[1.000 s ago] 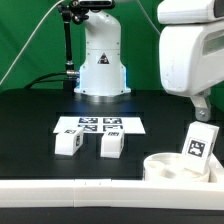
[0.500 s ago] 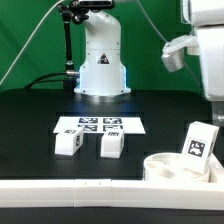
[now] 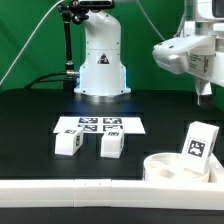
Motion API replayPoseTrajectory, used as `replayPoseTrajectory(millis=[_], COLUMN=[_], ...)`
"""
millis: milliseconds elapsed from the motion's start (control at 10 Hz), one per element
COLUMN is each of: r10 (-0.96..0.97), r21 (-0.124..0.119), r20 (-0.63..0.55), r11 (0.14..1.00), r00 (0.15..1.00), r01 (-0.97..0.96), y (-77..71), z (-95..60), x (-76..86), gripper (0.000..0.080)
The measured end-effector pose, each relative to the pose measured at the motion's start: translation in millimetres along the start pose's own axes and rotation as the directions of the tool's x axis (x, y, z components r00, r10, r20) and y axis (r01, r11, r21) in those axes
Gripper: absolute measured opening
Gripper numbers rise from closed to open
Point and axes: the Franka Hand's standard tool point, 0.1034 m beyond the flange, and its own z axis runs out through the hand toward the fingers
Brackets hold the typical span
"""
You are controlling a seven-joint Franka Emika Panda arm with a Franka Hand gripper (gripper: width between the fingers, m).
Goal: Assemble stool
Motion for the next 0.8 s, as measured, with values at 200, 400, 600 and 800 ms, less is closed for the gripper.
replayPoseTrajectory(millis=[200,400,600,800], r10=[-0.164,-0.384,-0.442,-0.555], r21=[0.006,0.002,0.009,0.021], r20=[0.004,0.005,0.016,0.024], r11=[0.987,0.923,0.897,0.832], r00=[0.987,0.923,0.897,0.832], r01=[0.164,0.384,0.442,0.554], y=[-2.6,-2.6,-3.2,-4.2], z=[1.9,1.6,2.5,4.7], x=[-4.2,-10.0,-13.6,-17.7], gripper=[0.0649,0.0649,0.0649,0.0649])
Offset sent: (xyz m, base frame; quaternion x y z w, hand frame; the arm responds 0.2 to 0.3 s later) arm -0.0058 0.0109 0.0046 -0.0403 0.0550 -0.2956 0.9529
